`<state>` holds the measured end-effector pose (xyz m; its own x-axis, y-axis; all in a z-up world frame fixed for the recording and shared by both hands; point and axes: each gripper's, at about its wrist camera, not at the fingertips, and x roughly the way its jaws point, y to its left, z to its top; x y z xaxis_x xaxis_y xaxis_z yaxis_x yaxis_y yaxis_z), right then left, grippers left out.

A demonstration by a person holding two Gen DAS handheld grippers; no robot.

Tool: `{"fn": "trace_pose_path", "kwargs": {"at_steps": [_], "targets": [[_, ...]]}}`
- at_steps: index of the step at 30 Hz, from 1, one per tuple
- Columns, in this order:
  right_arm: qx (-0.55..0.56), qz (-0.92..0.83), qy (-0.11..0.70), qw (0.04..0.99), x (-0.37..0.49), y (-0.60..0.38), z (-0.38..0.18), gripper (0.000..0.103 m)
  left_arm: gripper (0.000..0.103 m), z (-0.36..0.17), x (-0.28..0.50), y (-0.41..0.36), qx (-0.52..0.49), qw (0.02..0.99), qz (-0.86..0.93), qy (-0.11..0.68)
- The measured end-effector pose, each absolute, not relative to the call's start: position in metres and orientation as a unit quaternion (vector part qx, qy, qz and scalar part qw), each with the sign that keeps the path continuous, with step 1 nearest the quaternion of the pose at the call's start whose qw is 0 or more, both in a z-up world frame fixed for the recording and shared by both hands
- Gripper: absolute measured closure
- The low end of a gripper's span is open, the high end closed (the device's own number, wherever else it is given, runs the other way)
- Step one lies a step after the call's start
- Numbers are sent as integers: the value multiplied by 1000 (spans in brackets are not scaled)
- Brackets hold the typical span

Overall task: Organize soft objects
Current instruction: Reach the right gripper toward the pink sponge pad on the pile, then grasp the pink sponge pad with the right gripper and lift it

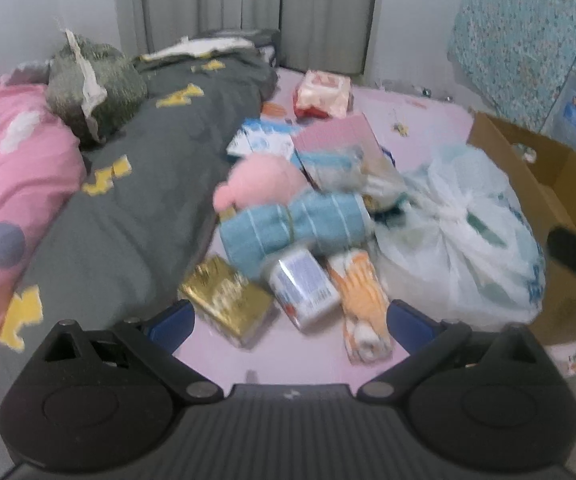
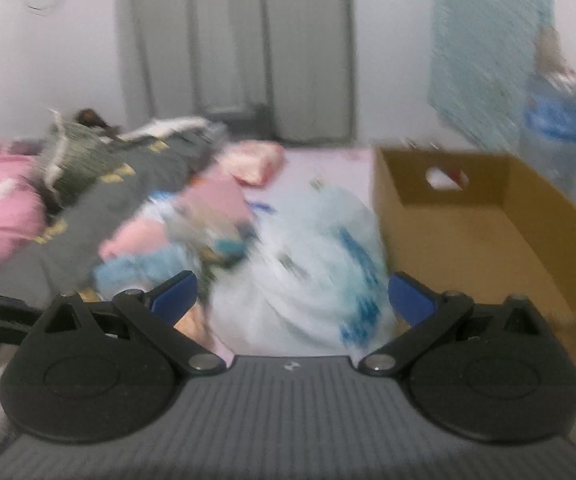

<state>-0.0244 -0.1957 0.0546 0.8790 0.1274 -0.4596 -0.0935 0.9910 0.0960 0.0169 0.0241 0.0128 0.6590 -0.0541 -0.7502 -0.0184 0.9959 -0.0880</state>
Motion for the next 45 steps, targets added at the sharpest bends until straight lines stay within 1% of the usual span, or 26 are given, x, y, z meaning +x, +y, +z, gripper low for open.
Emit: {"fn": "trace_pose_path", "kwargs": {"at_steps": [2, 6, 11, 16, 22, 24, 26, 27, 29, 31, 34, 37, 40, 43, 44, 45], "targets": [[38, 88, 228, 969, -10, -196, 69, 1, 0, 19, 23, 30, -48, 917, -16, 396], [48, 149, 234, 960, 28, -196, 94, 1, 0, 25, 40, 43, -72, 916, -26, 394], [58, 206, 272, 938, 84, -193, 113, 1, 0, 29, 62, 51, -82, 922, -25, 379], [94, 230, 324, 913, 141, -197, 114, 1, 1, 29, 91, 57, -92, 924, -30, 371], [151, 223, 396, 878, 212, -205, 93, 1, 9, 27, 124, 54, -67, 927, -38, 367], [168, 224, 417, 865, 232, -207, 84, 2, 13, 26, 137, 52, -59, 927, -43, 367], [182, 223, 438, 851, 248, -206, 72, 2, 21, 27, 149, 49, -51, 927, -47, 369], [197, 220, 453, 841, 257, -207, 65, 5, 23, 27, 156, 48, -47, 926, -49, 370], [230, 219, 482, 816, 270, -210, 50, 9, 32, 31, 172, 46, -41, 927, -52, 370], [259, 213, 510, 792, 280, -212, 35, 12, 37, 29, 193, 48, -45, 923, -53, 378], [294, 203, 548, 756, 291, -214, 10, 17, 42, 24, 229, 51, -60, 914, -57, 396], [318, 194, 575, 729, 299, -210, -15, 18, 41, 12, 262, 50, -60, 905, -101, 409], [325, 188, 583, 720, 310, -204, -31, 20, 41, -4, 284, 40, -29, 896, -113, 428], [346, 195, 583, 709, 326, -200, -41, 36, 42, -24, 294, 41, -47, 877, -140, 457], [346, 198, 586, 705, 332, -200, -42, 49, 42, -26, 295, 42, -55, 874, -146, 461], [344, 201, 591, 702, 336, -197, -45, 55, 42, -28, 297, 44, -62, 872, -150, 462]]}}
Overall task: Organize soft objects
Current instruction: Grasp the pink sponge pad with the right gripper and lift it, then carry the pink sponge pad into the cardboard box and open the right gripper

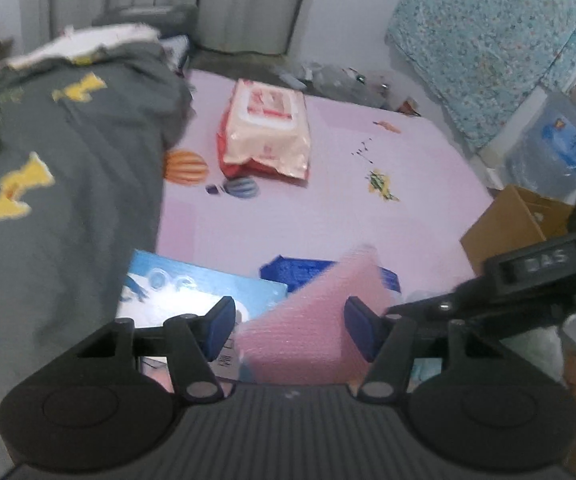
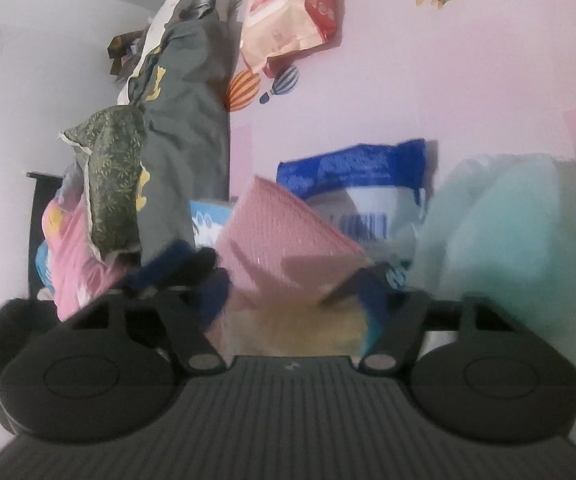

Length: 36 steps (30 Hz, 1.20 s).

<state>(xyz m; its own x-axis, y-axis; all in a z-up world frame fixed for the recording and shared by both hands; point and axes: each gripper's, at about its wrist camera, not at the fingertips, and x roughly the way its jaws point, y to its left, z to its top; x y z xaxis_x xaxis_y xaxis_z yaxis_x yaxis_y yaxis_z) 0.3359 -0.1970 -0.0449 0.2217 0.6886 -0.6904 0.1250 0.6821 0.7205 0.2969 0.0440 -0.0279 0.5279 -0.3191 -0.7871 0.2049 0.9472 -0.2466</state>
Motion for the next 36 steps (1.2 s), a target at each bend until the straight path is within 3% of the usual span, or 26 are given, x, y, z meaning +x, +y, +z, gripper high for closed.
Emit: {"fn": "trace_pose_path", "kwargs": {"at_steps": [3, 6, 13, 18, 22, 36], "targets": [[343, 209, 593, 698, 349, -190, -49, 67, 42, -31, 297, 49, -65, 870, -159, 462], [347, 220, 580, 704, 365, -185, -47, 70, 42, -33, 300, 51, -55, 867, -160, 468], [362, 217, 572, 703, 379, -186, -44, 67, 40, -32, 307, 57, -48, 871, -145, 467], [351, 194, 586, 704, 376, -187, -53, 60, 38, -35, 311, 55, -48, 866, -144, 476], [359, 198, 589, 696, 377, -174, -68, 60, 54, -36, 313, 55, -57, 866, -137, 477], [372, 249, 527, 722, 368, -169, -11, 61, 56, 36, 283, 36, -26, 899, -107, 423]]}}
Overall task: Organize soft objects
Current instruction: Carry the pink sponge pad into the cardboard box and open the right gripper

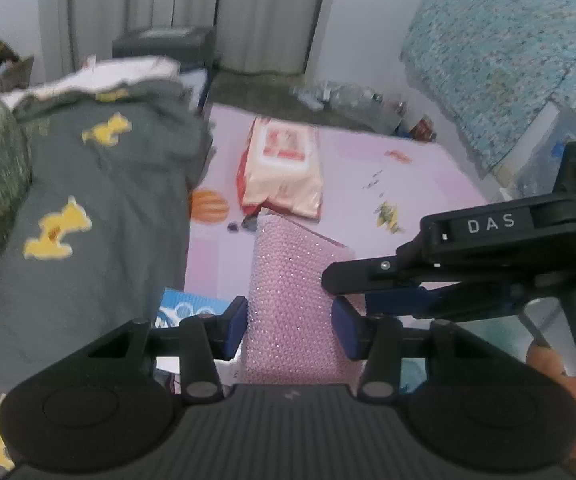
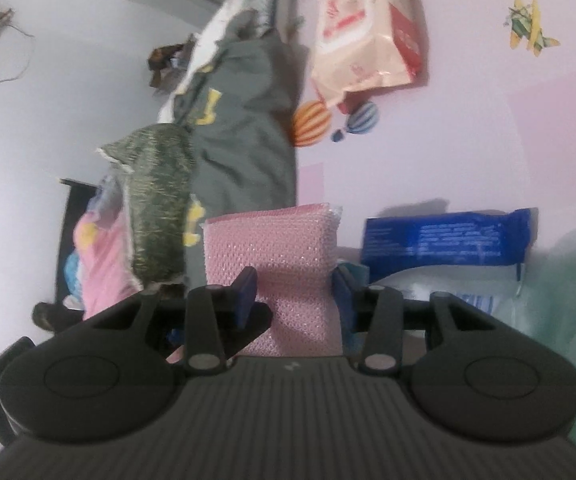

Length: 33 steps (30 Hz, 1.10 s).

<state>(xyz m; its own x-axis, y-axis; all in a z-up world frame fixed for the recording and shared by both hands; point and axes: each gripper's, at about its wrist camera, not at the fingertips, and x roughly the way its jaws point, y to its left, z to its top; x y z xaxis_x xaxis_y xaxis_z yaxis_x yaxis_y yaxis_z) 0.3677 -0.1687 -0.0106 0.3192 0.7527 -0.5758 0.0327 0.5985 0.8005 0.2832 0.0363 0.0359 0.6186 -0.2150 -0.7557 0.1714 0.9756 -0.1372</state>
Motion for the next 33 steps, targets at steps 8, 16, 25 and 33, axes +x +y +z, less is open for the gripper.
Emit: {"fn": "trace_pose_path", "kwargs": {"at_steps": [8, 16, 25, 33], "targets": [[385, 267, 474, 746, 330, -235, 49, 61, 56, 94, 254, -31, 3, 914, -149, 379], [405, 194, 410, 794, 274, -369, 91, 60, 56, 117, 255, -153, 22, 895, -257, 365], [448, 79, 401, 795, 241, -500, 64, 57, 54, 79, 276, -287, 70, 853, -313, 411], [475, 38, 438, 762, 272, -531, -16, 56, 43, 23, 300, -328, 115, 838, -281, 454]]}}
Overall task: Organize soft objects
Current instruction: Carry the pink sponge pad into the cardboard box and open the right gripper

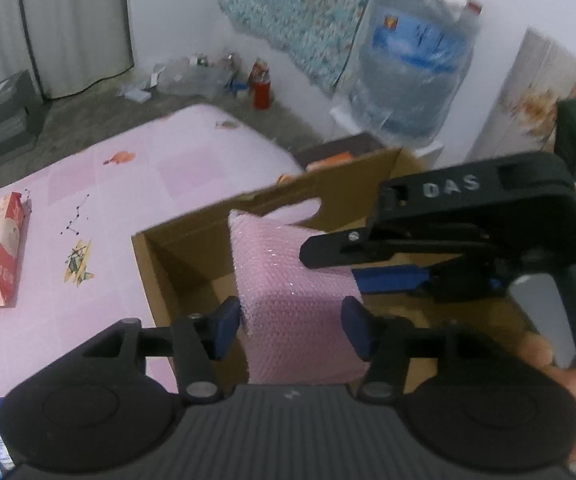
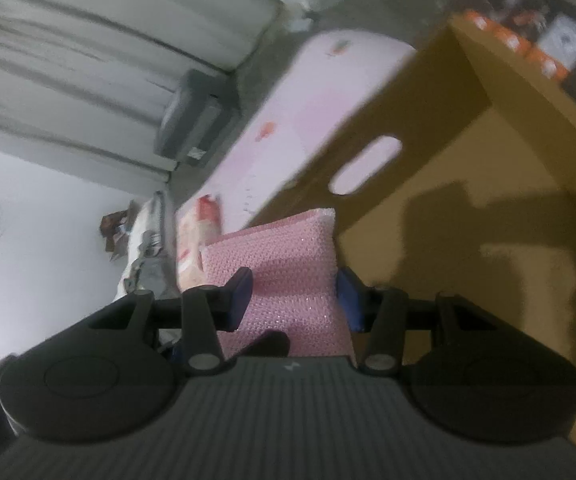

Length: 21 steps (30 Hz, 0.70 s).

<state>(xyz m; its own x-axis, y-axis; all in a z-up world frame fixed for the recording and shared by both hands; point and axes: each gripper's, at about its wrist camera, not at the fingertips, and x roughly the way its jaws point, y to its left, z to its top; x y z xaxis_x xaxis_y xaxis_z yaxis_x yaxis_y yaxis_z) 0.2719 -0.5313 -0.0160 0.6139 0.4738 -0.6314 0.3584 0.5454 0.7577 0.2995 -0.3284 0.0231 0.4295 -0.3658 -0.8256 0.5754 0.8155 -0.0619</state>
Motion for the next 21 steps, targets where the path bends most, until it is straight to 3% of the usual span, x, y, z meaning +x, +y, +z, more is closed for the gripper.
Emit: {"fn": "trace_pose_path", "kwargs": {"at_steps": [5, 21], "targets": [[477, 17, 461, 748, 286, -533, -57, 56, 40, 14, 298, -317, 108, 833, -280, 466], [401, -21, 524, 751, 299, -511, -102, 60, 33, 65, 265, -206, 45, 875, -244, 417]]}}
